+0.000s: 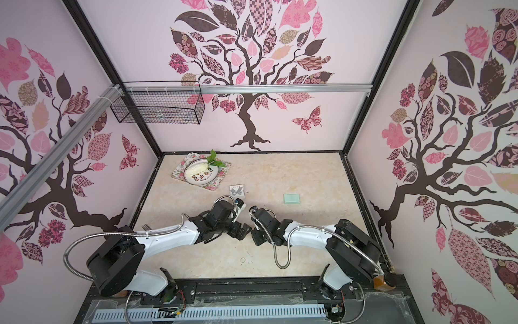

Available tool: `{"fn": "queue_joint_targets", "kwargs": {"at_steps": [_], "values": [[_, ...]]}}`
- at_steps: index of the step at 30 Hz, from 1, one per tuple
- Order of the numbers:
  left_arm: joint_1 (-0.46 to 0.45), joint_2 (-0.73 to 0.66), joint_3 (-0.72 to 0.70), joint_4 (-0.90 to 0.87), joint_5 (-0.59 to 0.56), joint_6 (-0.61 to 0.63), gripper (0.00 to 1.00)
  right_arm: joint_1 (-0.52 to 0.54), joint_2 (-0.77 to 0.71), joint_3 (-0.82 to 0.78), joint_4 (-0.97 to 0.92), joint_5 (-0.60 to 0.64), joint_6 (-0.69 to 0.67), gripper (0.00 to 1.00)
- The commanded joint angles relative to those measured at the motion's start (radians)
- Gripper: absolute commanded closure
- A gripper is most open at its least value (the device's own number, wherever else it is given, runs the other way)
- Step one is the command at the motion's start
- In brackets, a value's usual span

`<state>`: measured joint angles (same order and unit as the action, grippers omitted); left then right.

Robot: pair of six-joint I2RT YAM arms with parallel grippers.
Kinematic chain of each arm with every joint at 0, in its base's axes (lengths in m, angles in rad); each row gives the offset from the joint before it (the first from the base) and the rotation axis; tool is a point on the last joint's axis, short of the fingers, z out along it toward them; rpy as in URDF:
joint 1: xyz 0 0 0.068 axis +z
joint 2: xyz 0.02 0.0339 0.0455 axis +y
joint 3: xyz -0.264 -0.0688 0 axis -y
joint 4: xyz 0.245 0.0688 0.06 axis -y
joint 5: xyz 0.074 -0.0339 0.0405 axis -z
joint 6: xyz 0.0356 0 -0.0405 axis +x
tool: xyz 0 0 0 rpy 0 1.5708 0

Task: Take the rings out of the lift-off lid box
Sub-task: Take out the ring from the jewelry box.

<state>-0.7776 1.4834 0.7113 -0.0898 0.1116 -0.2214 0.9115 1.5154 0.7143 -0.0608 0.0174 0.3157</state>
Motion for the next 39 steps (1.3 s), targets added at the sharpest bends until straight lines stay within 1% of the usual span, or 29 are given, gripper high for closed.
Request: {"fn": "queue_joint_targets", "kwargs": {"at_steps": [1, 11, 22, 29, 39], "values": [[0.001, 0.037, -0.014, 0.050, 0.019, -0.019, 0.02, 0.005, -0.028, 0.002, 0.013, -0.013, 0.016, 1.00], [0.000, 0.093, -0.019, 0.099, 0.042, -0.033, 0.02, 0.003, -0.048, -0.003, 0.027, -0.021, 0.020, 1.00], [-0.001, 0.099, -0.027, 0.108, 0.046, -0.036, 0.02, 0.004, -0.134, -0.061, 0.090, -0.004, 0.044, 1.00], [0.000, 0.097, -0.027, 0.105, 0.048, -0.033, 0.02, 0.003, -0.136, -0.081, 0.110, 0.009, 0.057, 1.00], [0.000, 0.099, -0.031, 0.106, 0.050, -0.035, 0.02, 0.003, -0.173, -0.158, 0.206, 0.055, 0.128, 1.00]]}}
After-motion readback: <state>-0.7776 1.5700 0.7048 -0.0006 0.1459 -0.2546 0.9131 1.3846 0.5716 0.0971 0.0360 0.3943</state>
